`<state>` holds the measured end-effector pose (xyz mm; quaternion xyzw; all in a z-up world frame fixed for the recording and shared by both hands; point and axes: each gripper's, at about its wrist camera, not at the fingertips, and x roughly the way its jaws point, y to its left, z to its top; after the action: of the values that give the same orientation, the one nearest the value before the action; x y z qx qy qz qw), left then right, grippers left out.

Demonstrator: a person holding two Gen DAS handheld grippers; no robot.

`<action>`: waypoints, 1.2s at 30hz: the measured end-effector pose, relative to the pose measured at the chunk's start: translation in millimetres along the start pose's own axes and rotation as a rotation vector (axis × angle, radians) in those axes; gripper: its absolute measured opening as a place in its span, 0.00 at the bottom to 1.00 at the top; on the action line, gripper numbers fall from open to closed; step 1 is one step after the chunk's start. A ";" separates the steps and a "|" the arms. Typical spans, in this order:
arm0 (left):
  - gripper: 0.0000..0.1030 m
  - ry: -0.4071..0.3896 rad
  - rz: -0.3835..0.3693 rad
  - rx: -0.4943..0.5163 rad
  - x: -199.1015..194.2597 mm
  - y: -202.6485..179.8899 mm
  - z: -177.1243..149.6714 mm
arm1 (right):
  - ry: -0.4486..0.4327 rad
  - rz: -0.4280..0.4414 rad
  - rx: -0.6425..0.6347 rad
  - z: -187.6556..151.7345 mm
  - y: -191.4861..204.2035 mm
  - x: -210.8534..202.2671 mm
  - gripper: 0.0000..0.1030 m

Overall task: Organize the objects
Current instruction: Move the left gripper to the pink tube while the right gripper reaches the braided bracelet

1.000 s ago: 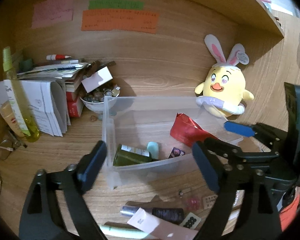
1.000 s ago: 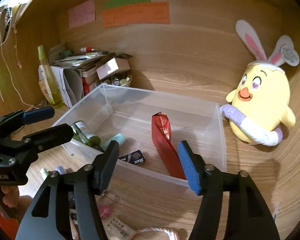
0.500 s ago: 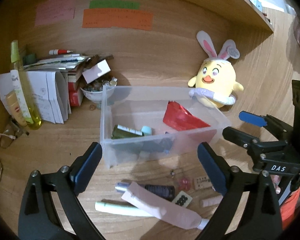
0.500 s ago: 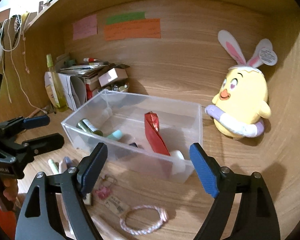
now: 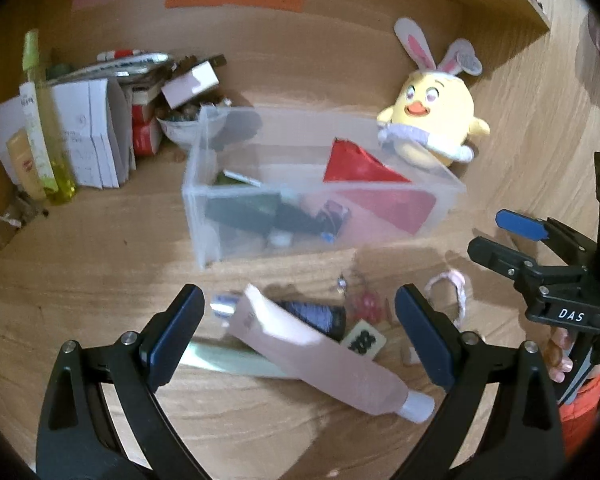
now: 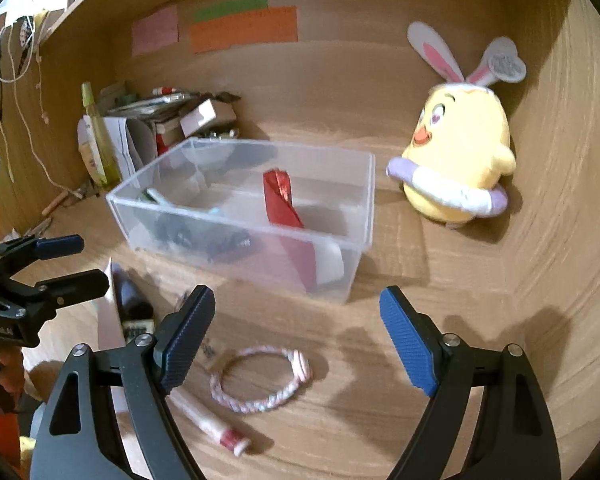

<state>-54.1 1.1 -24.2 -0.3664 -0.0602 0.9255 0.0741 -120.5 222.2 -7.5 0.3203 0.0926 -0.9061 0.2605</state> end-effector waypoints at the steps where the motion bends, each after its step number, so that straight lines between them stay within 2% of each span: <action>1: 0.94 0.010 -0.006 0.000 2.3 -2.0 -2.8 | 0.010 -0.001 -0.004 -4.1 0.2 0.6 0.80; 7: 0.94 0.064 -0.020 0.006 13.7 -15.0 -16.9 | 0.044 -0.023 -0.029 -22.0 7.7 2.7 0.80; 19: 0.95 0.087 0.079 0.108 14.7 -38.5 -44.0 | 0.117 -0.015 -0.061 -36.9 16.9 15.0 0.80; 28: 0.95 0.113 0.137 0.109 3.0 -14.4 -56.8 | 0.178 -0.013 -0.122 -36.6 28.1 25.3 0.80; 36: 0.95 0.122 0.179 0.062 -8.1 14.4 -65.4 | 0.240 -0.007 -0.143 -37.2 29.3 37.9 0.81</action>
<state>-4.7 -10.8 -68.5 -0.4234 0.0060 0.9059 0.0062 -110.2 194.1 -60.3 0.4067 0.1887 -0.8532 0.2664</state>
